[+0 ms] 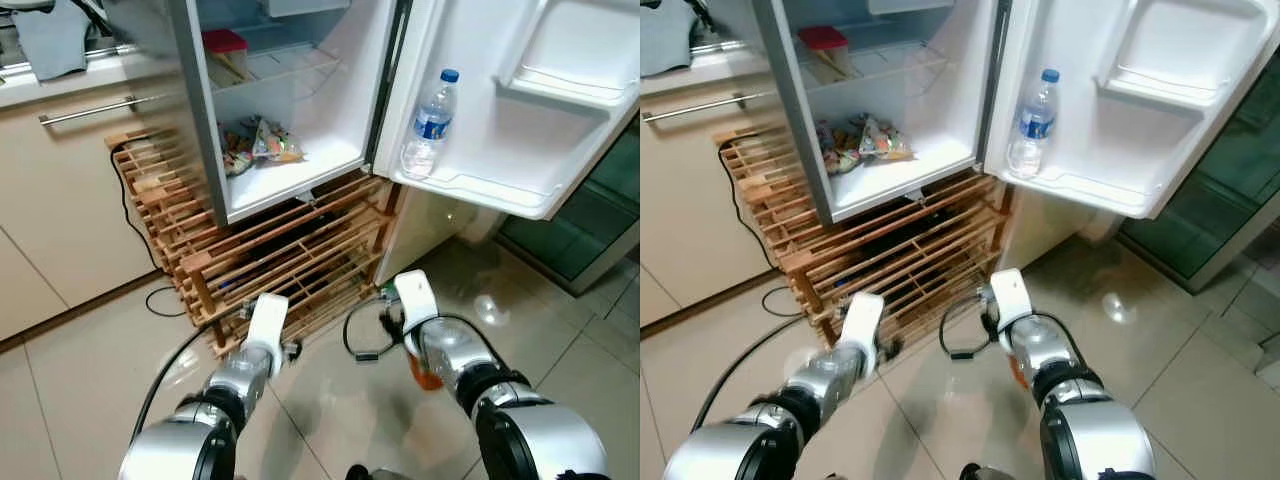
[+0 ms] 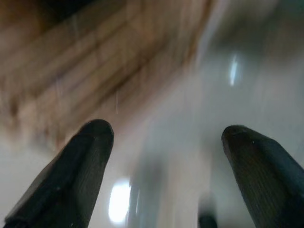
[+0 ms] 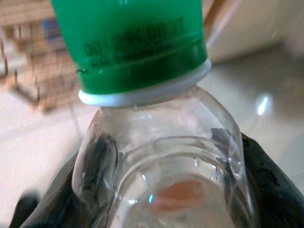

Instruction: Restocking fridge

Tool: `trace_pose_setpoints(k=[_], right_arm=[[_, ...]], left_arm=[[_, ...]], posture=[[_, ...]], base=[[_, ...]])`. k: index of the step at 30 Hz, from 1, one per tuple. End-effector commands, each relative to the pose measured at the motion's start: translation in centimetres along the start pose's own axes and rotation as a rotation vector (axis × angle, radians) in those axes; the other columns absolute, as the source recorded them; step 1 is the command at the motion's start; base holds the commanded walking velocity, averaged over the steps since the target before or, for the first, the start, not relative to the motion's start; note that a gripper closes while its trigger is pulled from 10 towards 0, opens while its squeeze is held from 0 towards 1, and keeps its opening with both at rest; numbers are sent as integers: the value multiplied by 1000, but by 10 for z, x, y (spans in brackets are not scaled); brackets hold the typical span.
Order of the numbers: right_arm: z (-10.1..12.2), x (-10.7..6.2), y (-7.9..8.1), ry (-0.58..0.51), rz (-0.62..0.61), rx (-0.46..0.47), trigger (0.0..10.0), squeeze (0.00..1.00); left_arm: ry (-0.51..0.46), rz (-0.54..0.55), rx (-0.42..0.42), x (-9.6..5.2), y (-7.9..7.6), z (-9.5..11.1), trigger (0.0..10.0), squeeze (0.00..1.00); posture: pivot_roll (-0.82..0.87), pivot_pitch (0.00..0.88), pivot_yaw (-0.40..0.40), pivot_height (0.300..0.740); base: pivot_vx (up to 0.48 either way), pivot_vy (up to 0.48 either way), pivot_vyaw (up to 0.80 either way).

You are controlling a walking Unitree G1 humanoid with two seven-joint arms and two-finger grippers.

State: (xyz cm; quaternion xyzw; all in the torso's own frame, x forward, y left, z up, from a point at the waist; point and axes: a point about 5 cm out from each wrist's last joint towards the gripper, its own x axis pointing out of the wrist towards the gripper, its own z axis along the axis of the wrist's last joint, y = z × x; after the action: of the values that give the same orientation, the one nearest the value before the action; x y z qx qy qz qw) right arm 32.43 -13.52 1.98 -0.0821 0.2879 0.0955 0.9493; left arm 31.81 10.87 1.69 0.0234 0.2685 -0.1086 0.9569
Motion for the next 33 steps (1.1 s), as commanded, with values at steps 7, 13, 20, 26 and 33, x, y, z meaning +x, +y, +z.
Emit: trace_pose_setpoints(k=[7,13,20,26,33], right_arm=[[76,-22,-25,-505,-138,-28,0,0],[75,-75,-33,-760,-273,-27,0,0],[64,-91,-47,-781,-367,-13,0,0],[78,-96,-42,-800,-379,7,0,0],[89,-86,-34,-798,-335,29,0,0]], left_arm=[[-591,-31,-16,-39,-1,118,10000,0],[-810,-160,38,-91,-16,133,10000,0],[-727,-149,-38,-92,-14,117,10000,0],[-750,-153,-13,-94,-18,127,10000,0],[-772,-150,-18,-95,-17,136,10000,0]], posture=[[-30,0,-51,740],[-34,0,-38,740],[-45,0,-36,740],[-66,0,-30,740],[-68,0,-16,740]], base=[[0,0,0],[0,0,0],[0,0,0],[51,0,0],[455,0,-548]])
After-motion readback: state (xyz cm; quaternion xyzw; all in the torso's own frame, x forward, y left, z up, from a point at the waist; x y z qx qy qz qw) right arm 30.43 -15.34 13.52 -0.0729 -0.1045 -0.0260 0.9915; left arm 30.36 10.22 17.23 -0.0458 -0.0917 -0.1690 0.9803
